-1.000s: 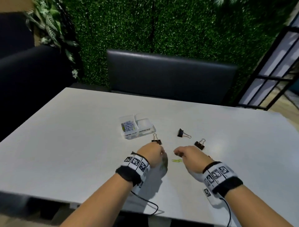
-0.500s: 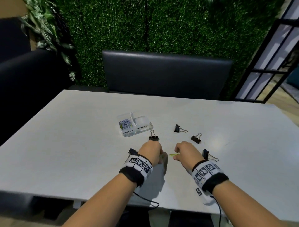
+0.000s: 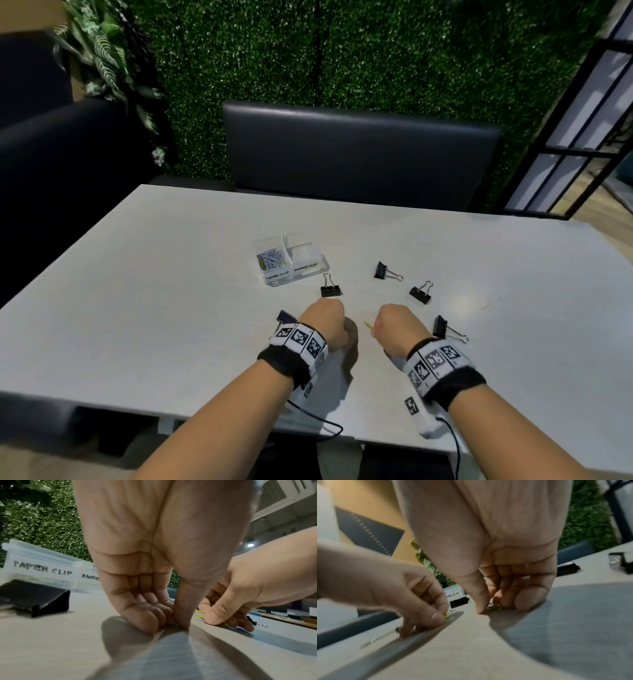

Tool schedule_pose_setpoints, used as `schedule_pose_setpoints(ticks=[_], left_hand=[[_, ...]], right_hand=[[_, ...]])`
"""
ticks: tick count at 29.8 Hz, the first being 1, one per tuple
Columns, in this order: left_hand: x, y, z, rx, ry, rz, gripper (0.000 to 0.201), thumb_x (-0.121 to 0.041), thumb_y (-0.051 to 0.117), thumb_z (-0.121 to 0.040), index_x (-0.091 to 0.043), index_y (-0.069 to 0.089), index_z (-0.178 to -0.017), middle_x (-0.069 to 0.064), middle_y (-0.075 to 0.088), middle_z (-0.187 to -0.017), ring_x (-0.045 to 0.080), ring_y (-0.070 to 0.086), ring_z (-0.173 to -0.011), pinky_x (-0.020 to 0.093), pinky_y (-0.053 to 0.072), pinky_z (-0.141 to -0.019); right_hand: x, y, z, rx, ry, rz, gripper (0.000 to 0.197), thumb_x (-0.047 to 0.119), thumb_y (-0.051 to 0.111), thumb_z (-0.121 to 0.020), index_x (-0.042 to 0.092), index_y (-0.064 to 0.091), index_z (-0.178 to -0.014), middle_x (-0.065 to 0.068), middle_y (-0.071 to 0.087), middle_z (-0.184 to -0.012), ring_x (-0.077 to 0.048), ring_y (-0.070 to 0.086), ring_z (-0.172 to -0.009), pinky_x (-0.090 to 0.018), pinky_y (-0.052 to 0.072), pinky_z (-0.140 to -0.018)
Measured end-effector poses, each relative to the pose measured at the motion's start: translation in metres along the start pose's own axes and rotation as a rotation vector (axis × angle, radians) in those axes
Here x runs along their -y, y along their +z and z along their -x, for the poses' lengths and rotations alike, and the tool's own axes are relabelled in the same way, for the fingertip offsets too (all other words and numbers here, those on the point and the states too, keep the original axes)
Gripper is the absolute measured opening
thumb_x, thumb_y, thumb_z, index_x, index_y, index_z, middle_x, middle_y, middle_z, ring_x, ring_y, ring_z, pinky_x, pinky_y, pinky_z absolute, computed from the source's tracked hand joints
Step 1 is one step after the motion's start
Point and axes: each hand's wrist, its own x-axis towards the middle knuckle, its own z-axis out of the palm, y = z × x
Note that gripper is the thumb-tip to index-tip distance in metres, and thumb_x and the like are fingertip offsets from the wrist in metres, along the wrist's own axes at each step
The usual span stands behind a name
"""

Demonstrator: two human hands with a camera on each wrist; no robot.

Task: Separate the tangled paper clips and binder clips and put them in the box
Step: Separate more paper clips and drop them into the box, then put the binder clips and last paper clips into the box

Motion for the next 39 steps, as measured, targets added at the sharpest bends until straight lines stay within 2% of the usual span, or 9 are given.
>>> schedule_pose_setpoints(ticks=[5, 9, 14, 19, 24, 30, 33, 36, 39], left_hand=[[0.013, -0.018, 0.003, -0.037, -0.038, 0.202, 0.021, -0.025, 0.065, -0.084, -0.008, 0.077, -0.084, 0.013, 0.076, -0.093, 0.029, 0.072, -0.089, 0.032, 0.058, -0.074], [0.054, -0.063, -0.005, -0.221, -0.157, 0.483, 0.016, -0.023, 0.067, -0.085, -0.011, 0.078, -0.081, 0.006, 0.077, -0.085, 0.022, 0.074, -0.077, 0.034, 0.062, -0.075], [0.103, -0.113, -0.032, -0.494, -0.342, 0.608, 0.011, -0.025, 0.074, -0.084, -0.016, 0.077, -0.077, 0.002, 0.076, -0.084, 0.022, 0.072, -0.083, 0.032, 0.058, -0.079], [0.122, -0.116, -0.049, -0.459, -0.385, 0.525, 0.014, -0.029, 0.08, -0.083, -0.015, 0.08, -0.079, 0.007, 0.076, -0.082, 0.024, 0.07, -0.077, 0.027, 0.051, -0.068], [0.135, -0.107, -0.025, -0.559, -0.289, 0.501, 0.015, -0.03, 0.071, -0.09, -0.019, 0.08, -0.087, 0.003, 0.077, -0.086, 0.023, 0.071, -0.085, 0.027, 0.052, -0.077], [0.114, -0.081, 0.007, -0.23, -0.174, 0.335, 0.016, -0.036, 0.065, -0.09, -0.023, 0.072, -0.084, -0.001, 0.073, -0.087, 0.021, 0.069, -0.087, 0.026, 0.048, -0.071], [0.101, -0.069, 0.012, -0.086, -0.173, 0.171, 0.037, -0.054, 0.071, -0.082, -0.026, 0.072, -0.106, 0.0, 0.072, -0.107, 0.02, 0.067, -0.102, 0.031, 0.053, -0.084], [0.088, -0.057, 0.017, -0.026, -0.175, 0.081, 0.081, -0.064, 0.084, -0.061, -0.027, 0.06, -0.129, -0.001, 0.064, -0.122, 0.021, 0.066, -0.108, 0.036, 0.055, -0.092], [0.076, -0.045, 0.019, -0.03, -0.147, 0.005, 0.074, -0.046, 0.09, -0.056, -0.027, 0.065, -0.123, 0.001, 0.064, -0.121, 0.025, 0.07, -0.098, 0.036, 0.059, -0.084]], right_hand=[[0.007, -0.025, 0.006, -0.033, -0.048, -0.258, 0.024, 0.013, 0.067, -0.085, 0.013, 0.059, -0.063, -0.016, 0.072, -0.077, -0.03, 0.071, -0.077, -0.037, 0.058, -0.075], [0.039, -0.048, -0.007, -0.107, -0.165, -0.454, 0.022, 0.014, 0.073, -0.084, 0.018, 0.064, -0.064, 0.006, 0.064, -0.064, -0.006, 0.059, -0.062, -0.018, 0.046, -0.056], [0.106, -0.063, -0.04, -0.131, -0.271, -0.597, 0.009, 0.015, 0.078, -0.08, 0.012, 0.072, -0.074, 0.0, 0.069, -0.068, -0.013, 0.064, -0.064, -0.024, 0.053, -0.065], [0.166, -0.063, -0.066, -0.105, -0.324, -0.572, 0.014, 0.011, 0.077, -0.078, 0.014, 0.072, -0.066, 0.001, 0.068, -0.065, -0.016, 0.065, -0.068, -0.034, 0.059, -0.073], [0.187, -0.054, -0.075, -0.043, -0.357, -0.59, 0.021, 0.0, 0.062, -0.088, 0.014, 0.069, -0.074, -0.005, 0.069, -0.07, -0.019, 0.063, -0.061, -0.036, 0.061, -0.065], [0.135, -0.06, -0.062, -0.168, -0.315, -0.602, 0.026, 0.003, 0.058, -0.091, 0.023, 0.069, -0.078, -0.002, 0.072, -0.08, -0.016, 0.068, -0.07, -0.024, 0.053, -0.058], [0.095, -0.061, -0.058, -0.261, -0.233, -0.498, 0.02, 0.006, 0.059, -0.088, 0.021, 0.072, -0.083, -0.003, 0.073, -0.089, -0.019, 0.068, -0.081, -0.029, 0.057, -0.074], [0.074, -0.054, -0.053, -0.164, -0.208, -0.327, 0.01, 0.019, 0.065, -0.088, 0.022, 0.071, -0.094, -0.005, 0.072, -0.098, -0.021, 0.066, -0.085, -0.034, 0.055, -0.08], [0.077, -0.038, -0.05, -0.071, -0.205, -0.128, 0.04, 0.044, 0.072, -0.082, 0.021, 0.064, -0.113, -0.009, 0.062, -0.114, -0.025, 0.063, -0.096, -0.034, 0.05, -0.083]])
